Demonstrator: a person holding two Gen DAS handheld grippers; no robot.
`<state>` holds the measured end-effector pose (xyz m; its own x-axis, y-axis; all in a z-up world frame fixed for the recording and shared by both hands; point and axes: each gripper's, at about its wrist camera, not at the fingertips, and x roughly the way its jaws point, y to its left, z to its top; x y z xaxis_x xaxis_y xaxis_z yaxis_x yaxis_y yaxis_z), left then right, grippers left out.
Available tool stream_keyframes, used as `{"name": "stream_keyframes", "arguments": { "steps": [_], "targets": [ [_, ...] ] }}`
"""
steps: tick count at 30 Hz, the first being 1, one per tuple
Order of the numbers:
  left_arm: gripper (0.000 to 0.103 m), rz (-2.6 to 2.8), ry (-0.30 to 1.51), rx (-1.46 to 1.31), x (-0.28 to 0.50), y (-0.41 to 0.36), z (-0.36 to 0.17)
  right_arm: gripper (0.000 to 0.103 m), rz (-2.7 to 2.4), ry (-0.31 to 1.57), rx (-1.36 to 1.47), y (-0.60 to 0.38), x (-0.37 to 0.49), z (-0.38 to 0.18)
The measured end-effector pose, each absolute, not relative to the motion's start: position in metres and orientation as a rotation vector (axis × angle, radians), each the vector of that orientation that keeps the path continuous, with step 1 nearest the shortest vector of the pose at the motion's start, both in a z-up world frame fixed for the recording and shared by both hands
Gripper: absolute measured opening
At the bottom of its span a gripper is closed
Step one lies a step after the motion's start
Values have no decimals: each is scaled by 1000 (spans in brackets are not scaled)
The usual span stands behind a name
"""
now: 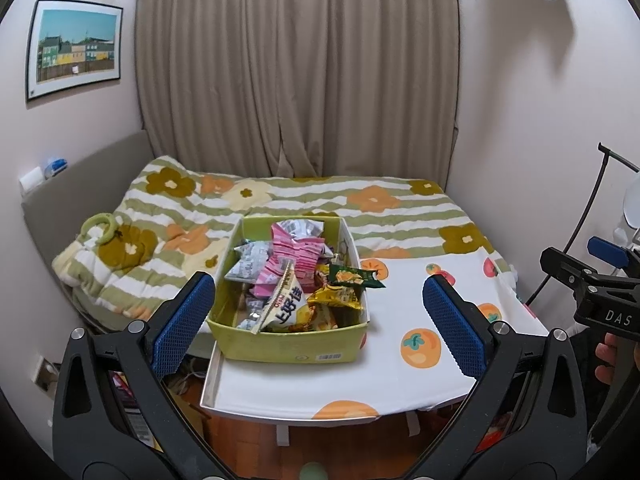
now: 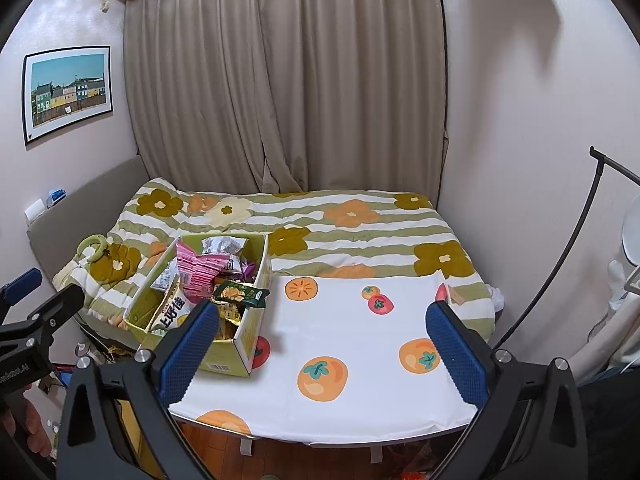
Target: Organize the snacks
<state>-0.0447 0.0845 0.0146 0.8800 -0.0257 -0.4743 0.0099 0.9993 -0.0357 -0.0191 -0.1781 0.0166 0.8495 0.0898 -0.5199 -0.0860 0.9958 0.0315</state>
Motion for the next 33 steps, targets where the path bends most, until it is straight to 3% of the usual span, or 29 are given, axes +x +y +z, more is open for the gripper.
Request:
{"name": "stream_keyframes", "arguments": {
  "steps": [33],
  "targets": [
    [103,-12,501,-13,-38,86,13,103,83,551,14,-182,-12,16]
  ]
}}
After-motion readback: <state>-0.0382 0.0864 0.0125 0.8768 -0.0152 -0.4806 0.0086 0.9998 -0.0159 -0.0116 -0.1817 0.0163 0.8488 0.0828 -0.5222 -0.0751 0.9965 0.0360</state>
